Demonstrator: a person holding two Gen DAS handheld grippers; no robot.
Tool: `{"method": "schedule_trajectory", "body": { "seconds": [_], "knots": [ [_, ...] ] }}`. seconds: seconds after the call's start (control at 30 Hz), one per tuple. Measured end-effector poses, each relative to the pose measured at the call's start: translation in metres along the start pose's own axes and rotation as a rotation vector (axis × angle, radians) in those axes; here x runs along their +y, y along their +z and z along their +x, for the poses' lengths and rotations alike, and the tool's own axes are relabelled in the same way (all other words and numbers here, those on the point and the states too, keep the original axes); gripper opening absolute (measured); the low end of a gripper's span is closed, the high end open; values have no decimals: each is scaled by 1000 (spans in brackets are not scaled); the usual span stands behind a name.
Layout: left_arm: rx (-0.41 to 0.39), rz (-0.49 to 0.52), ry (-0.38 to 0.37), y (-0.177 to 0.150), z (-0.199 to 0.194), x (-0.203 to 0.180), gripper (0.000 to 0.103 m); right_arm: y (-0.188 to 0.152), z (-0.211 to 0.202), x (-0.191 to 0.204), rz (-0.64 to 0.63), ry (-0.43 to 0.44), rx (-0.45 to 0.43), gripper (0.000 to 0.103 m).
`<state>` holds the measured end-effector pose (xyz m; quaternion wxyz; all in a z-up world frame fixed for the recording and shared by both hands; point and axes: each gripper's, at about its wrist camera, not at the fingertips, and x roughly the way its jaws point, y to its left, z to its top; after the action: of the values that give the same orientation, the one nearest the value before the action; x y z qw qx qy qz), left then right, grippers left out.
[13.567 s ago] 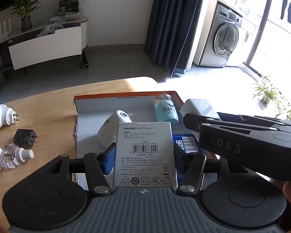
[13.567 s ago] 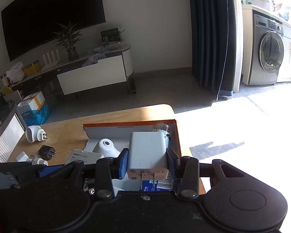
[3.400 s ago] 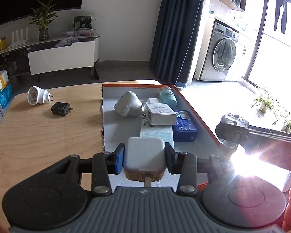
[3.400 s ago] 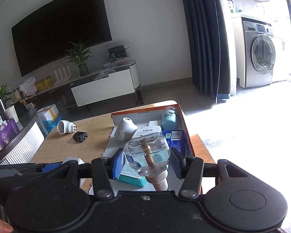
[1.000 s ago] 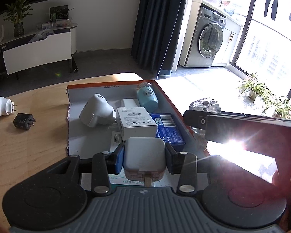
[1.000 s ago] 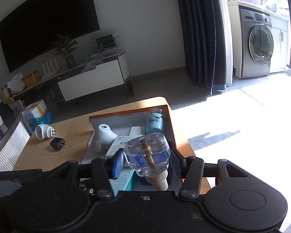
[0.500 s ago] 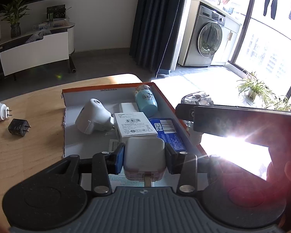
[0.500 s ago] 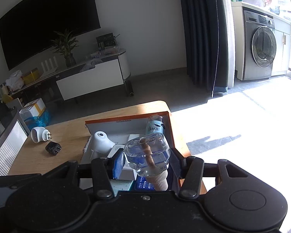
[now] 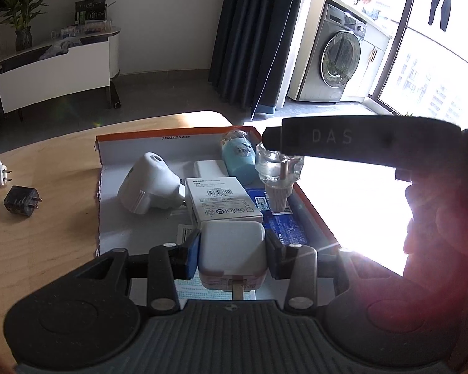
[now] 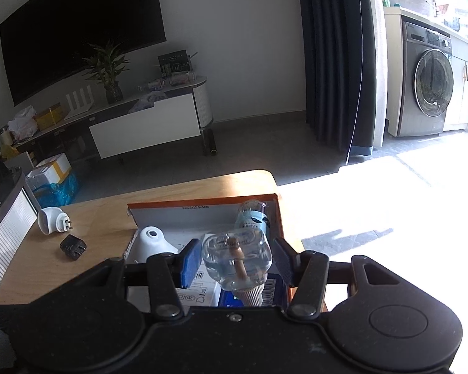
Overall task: Organize rigid objects
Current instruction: 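Open right tool to release the glass bottle in the box while left tool releases the cube adapter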
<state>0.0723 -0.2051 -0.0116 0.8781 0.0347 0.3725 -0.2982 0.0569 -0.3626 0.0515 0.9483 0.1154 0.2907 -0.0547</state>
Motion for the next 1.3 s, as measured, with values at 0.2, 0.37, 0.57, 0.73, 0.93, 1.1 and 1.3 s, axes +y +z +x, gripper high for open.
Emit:
{"method": "schedule_trajectory", "body": {
  "seconds": [0.2, 0.37, 0.57, 0.73, 0.93, 1.1, 1.3],
  "knots": [
    [9, -12, -23, 3, 5, -1, 42, 4, -8, -8, 18, -11, -45, 71],
    [16, -15, -111, 4, 8, -7, 42, 2, -20, -17, 51, -20, -66, 71],
    [-3, 4, -129, 4, 4, -17, 45, 5, -27, -15, 43, -6, -74, 72],
    [-12, -19, -56, 7, -4, -7, 51, 3, -28, -6, 24, 16, -62, 73],
    [-21, -52, 59, 8, -17, 15, 72, -2, -27, 6, 20, 20, -40, 80],
    [-26, -87, 132, 5, -30, 37, 82, -7, -24, 21, 6, 45, -18, 82],
    [-30, -134, 205, 4, -45, 65, 86, -10, -21, 43, -19, 74, 1, 82]
  ]
}}
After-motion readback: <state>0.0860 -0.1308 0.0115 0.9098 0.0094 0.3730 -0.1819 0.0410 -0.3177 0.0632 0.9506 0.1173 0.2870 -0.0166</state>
